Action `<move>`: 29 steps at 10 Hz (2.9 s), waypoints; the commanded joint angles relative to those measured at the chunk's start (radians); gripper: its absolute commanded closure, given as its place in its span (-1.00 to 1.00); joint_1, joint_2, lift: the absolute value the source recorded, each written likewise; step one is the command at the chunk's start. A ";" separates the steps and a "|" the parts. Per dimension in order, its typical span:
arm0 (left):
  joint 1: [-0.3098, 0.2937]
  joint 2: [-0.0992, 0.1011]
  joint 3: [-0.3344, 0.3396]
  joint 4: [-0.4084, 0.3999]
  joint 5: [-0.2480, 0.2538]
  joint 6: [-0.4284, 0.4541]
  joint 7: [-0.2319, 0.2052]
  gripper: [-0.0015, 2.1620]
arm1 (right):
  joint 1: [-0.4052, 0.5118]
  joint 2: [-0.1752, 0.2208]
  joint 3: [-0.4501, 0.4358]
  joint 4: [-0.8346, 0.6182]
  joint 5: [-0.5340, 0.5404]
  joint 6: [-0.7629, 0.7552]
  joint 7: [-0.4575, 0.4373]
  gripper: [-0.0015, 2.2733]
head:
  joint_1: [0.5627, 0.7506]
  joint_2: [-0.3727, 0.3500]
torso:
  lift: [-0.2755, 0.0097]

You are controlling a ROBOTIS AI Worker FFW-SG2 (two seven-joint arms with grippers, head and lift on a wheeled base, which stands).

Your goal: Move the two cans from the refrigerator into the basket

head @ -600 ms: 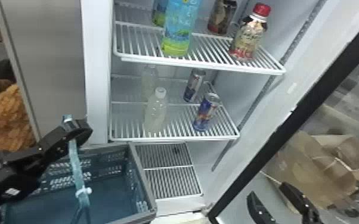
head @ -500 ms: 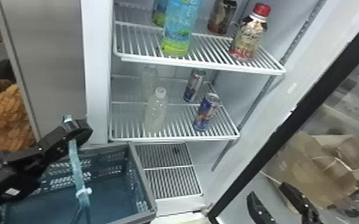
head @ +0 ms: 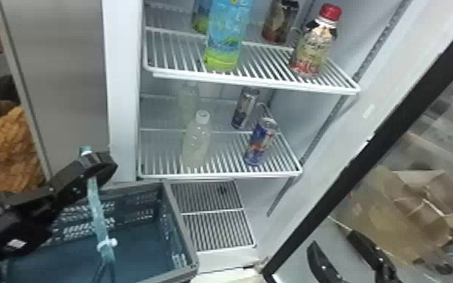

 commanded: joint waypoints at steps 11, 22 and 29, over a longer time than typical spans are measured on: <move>0.011 -0.005 0.004 0.000 0.001 0.012 0.003 0.11 | -0.295 -0.012 0.169 0.187 0.038 0.000 -0.113 -0.90 | 0.41 -0.94 | -0.60; 0.006 -0.005 -0.004 0.000 0.001 0.022 0.006 0.11 | -0.663 -0.052 0.209 0.496 0.126 0.000 -0.172 -0.91 | 0.41 -0.85 | -0.60; 0.003 -0.003 -0.008 0.000 0.001 0.026 0.012 0.11 | -0.879 -0.081 0.261 0.710 0.168 0.000 -0.196 -0.90 | 0.41 -0.76 | -0.60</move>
